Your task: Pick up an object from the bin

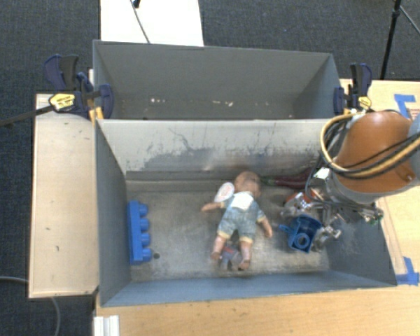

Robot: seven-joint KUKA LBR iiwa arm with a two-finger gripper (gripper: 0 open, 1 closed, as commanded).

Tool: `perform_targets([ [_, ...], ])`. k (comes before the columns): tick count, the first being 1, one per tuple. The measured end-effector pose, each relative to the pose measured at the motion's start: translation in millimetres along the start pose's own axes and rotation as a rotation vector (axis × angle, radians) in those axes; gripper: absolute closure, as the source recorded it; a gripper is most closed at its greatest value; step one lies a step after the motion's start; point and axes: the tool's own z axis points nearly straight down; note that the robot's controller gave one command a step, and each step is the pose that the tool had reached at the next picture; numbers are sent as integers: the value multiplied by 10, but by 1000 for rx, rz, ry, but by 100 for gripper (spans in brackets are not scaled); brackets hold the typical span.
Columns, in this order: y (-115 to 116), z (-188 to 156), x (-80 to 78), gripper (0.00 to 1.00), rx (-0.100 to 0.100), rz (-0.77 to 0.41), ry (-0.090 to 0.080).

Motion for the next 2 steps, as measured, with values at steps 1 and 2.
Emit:
perform_targets([
  [1,-9,-112,-4,100,3,2,-2],
  [2,-8,-198,-4,100,2,2,-2],
])
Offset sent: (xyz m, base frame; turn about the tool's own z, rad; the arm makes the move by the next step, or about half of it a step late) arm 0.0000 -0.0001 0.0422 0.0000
